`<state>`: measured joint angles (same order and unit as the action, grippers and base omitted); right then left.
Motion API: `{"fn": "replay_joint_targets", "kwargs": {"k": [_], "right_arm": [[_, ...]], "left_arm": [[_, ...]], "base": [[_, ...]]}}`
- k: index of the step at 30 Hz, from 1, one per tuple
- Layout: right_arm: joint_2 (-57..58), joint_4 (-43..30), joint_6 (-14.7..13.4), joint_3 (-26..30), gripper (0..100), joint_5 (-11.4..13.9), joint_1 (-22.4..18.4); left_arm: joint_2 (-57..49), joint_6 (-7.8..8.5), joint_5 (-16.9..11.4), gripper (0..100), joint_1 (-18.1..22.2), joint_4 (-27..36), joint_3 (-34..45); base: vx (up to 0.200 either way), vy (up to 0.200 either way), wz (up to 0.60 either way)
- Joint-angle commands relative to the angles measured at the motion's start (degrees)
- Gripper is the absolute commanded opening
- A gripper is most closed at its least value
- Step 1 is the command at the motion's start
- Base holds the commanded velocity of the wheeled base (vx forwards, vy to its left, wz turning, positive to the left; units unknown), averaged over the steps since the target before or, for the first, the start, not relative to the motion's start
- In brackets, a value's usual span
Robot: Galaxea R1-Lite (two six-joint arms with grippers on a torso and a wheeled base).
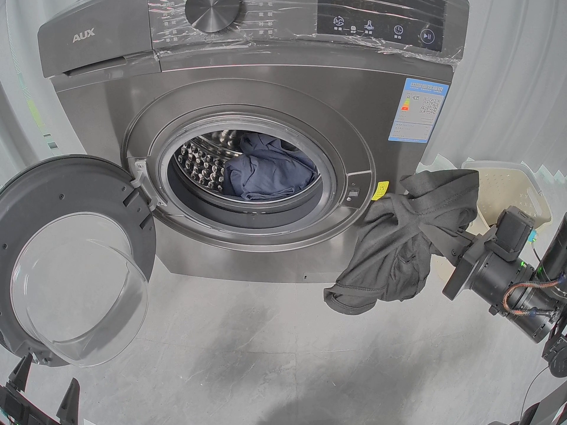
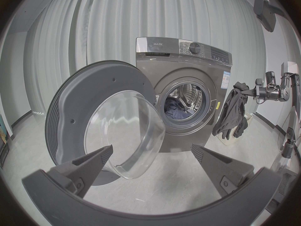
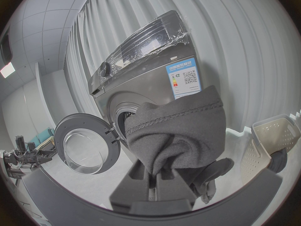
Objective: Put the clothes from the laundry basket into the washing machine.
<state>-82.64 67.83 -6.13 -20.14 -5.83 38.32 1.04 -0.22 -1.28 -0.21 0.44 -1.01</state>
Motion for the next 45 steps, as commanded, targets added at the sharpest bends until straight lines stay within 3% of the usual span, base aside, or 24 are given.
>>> {"fn": "replay_joint_targets", "kwargs": {"k": [1,9,15,17,22,26,35,45], "right_arm": [[-0.42,0.02,-0.02,0.01,0,0.03,0.62],[-2.00,-0.06,-0.20,-0.78,0,-0.15,4.22],[-4.20,-0.06,-4.24,-2.89,0,-0.94,8.88],[-5.07,0.11,-4.42,-4.29,0,-0.94,9.06],[-5.34,0.02,-4.94,-4.47,0,-0.94,9.23],[-6.31,0.11,-5.21,-4.56,0,-0.94,9.32],[-6.92,0.20,-5.29,-4.65,0,-0.94,9.50],[-8.06,0.20,-5.47,-5.44,0,-1.03,10.29]], "left_arm": [[-1.04,0.22,-0.04,100,0.03,0.00,0.84],[-1.04,0.22,-0.21,100,0.30,-0.18,0.92],[-1.04,0.75,0.05,100,0.38,-0.26,1.01],[-1.04,2.15,-0.04,100,0.38,-0.26,1.01],[-1.04,1.89,-0.04,100,0.38,-0.18,0.92],[-1.04,2.86,-0.30,100,0.38,-0.26,0.92],[-1.04,1.01,0.14,100,0.30,-0.09,0.92],[-1.04,1.45,0.05,100,0.30,-0.18,0.92]], "base": [[0.000,0.000,0.00],[0.000,0.000,0.00],[0.000,0.000,0.00],[0.000,0.000,0.00],[0.000,0.000,0.00],[0.000,0.000,0.00],[0.000,0.133,0.00],[0.000,0.000,0.00]]}}
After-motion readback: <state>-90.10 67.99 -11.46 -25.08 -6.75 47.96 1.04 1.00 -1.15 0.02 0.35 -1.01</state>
